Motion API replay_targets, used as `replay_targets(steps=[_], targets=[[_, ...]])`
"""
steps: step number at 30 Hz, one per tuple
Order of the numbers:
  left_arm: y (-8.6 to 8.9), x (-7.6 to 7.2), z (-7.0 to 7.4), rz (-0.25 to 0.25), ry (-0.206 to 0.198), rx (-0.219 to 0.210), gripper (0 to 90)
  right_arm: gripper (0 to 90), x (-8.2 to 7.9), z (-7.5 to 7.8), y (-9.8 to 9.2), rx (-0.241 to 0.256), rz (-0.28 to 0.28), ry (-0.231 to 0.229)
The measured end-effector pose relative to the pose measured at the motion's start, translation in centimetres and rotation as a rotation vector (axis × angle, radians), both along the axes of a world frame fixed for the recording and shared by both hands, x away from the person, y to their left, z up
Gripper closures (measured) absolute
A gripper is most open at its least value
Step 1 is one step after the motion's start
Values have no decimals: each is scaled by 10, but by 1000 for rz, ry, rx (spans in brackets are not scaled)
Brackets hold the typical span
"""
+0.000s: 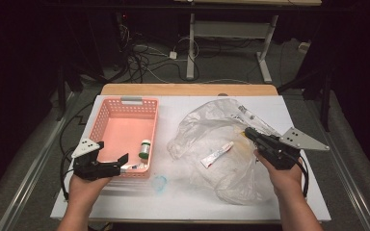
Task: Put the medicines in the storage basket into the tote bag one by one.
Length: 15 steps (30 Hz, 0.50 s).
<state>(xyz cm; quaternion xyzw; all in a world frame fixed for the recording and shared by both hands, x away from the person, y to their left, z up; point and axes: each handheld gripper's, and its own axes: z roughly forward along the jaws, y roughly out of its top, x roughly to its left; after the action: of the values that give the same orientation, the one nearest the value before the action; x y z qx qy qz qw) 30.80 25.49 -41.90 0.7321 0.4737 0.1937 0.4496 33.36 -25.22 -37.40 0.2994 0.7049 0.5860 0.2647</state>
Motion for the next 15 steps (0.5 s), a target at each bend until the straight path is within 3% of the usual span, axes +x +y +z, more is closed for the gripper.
replay_targets(steps=[15], targets=[[-15,14,15,-19,4,-20,0,900,0,-1,-1,-2,2,4]])
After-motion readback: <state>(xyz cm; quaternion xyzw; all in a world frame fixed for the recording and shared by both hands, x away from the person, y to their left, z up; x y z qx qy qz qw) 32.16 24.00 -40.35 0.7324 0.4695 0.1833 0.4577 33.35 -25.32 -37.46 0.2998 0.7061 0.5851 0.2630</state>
